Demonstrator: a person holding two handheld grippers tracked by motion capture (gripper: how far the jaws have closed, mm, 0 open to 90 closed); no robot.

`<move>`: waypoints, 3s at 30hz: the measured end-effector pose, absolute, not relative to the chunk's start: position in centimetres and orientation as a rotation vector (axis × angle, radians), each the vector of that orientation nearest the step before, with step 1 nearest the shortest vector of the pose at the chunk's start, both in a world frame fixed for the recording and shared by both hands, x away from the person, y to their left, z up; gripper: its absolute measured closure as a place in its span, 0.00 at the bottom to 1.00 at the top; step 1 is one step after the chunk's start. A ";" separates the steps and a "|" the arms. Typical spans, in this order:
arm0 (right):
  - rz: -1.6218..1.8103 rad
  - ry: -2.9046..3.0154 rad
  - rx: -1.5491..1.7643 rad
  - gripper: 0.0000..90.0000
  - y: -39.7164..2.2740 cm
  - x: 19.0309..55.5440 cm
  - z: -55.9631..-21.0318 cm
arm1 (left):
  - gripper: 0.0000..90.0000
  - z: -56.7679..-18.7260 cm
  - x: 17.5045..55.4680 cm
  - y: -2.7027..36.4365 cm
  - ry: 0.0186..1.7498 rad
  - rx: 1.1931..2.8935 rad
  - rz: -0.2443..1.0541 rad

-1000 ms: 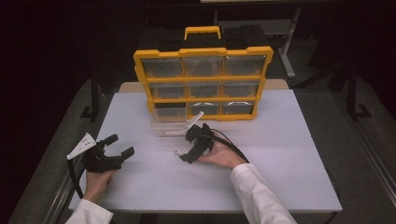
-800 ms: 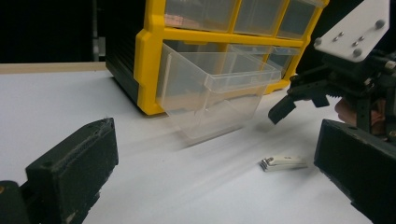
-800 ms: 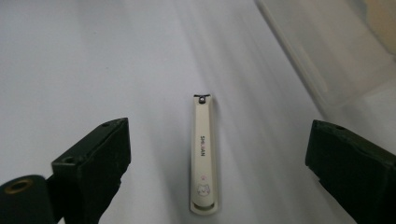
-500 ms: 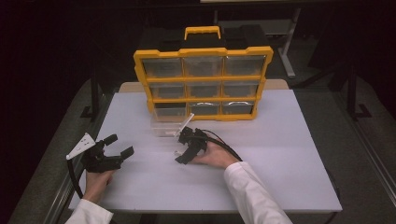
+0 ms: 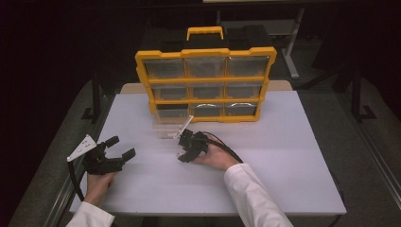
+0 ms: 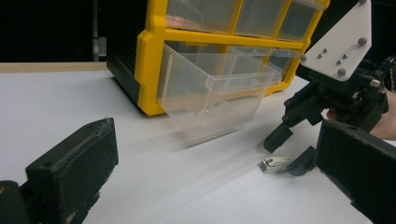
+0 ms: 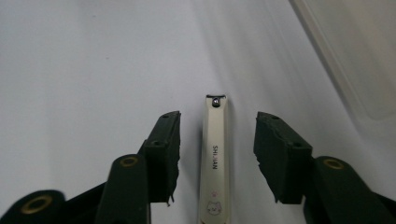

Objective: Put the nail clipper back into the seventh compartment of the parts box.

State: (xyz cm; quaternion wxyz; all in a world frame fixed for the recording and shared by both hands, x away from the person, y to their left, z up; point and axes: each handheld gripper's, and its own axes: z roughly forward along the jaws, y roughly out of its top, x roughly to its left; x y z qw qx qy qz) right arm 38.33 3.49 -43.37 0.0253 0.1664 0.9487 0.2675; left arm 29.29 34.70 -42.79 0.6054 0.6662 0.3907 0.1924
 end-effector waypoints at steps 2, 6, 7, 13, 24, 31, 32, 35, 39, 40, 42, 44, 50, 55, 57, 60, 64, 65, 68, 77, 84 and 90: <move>0.826 2.939 0.513 0.63 3.6 38.3 -43.4 | 0.00 -42.8 29.3 34.7 0.904 1.540 0.446; 0.804 2.940 0.504 0.68 3.9 38.2 -43.6 | 0.00 -42.8 29.3 34.7 0.906 1.542 0.445; 0.798 2.936 0.504 0.70 3.9 38.2 -43.6 | 0.00 -42.8 29.3 34.7 0.906 1.541 0.445; 0.816 2.940 0.505 0.84 3.9 38.3 -43.6 | 0.00 -42.8 29.3 34.8 0.906 1.528 0.441; 0.823 2.943 0.536 0.85 3.6 38.4 -43.4 | 0.00 -42.8 29.3 34.9 0.912 1.517 0.438; 0.872 2.924 0.539 0.85 3.1 38.4 -42.4 | 0.00 -42.8 29.3 35.0 0.916 1.511 0.439; 0.880 2.921 0.538 0.85 3.0 38.4 -42.2 | 0.00 -42.8 29.3 35.0 0.915 1.511 0.440; 0.890 2.918 0.535 0.85 2.8 38.4 -41.7 | 0.00 -42.8 29.3 35.0 0.918 1.509 0.440; 0.902 2.915 0.533 0.85 2.8 38.4 -41.0 | 0.00 -42.8 29.3 35.0 0.915 1.509 0.440; 0.908 2.918 0.534 0.85 2.8 38.4 -40.8 | 0.00 -42.8 29.3 35.0 0.916 1.509 0.440; 0.914 2.915 0.536 0.85 2.8 38.3 -40.6 | 0.00 -42.8 29.3 35.0 0.916 1.509 0.440; 0.913 2.916 0.536 0.85 2.8 38.4 -40.5 | 0.00 -42.8 29.3 35.0 0.916 1.509 0.441; 0.915 2.907 0.534 0.85 2.6 38.4 -39.5 | 0.00 -42.8 29.4 35.0 0.916 1.515 0.440; 0.919 2.901 0.540 0.85 2.4 38.4 -38.6 | 0.00 -42.8 29.4 35.0 0.915 1.517 0.442; 0.932 2.896 0.539 0.85 2.3 38.5 -38.3 | 0.00 -42.8 29.4 35.0 0.915 1.517 0.442; 0.933 2.889 0.541 0.85 2.2 38.5 -38.0 | 0.00 -42.8 29.4 35.0 0.915 1.516 0.440; 0.941 2.880 0.546 0.85 2.1 38.5 -37.2 | 0.00 -42.8 29.4 35.0 0.915 1.515 0.439; 0.952 2.876 0.547 0.85 2.0 38.5 -37.0 | 0.00 -42.8 29.4 35.0 0.915 1.515 0.440; 0.952 2.868 0.541 0.85 2.0 38.5 -36.4 | 0.00 -42.8 29.4 35.0 0.916 1.513 0.439; 0.957 2.843 0.527 0.85 2.0 38.7 -34.9 | 0.00 -42.8 29.4 35.0 0.916 1.509 0.438; 0.976 2.826 0.530 0.85 2.1 39.4 -33.6 | 0.00 -42.8 29.4 35.0 0.916 1.507 0.435; 0.981 2.824 0.526 0.85 2.4 40.1 -32.9 | 0.00 -42.8 29.4 35.1 0.911 1.500 0.428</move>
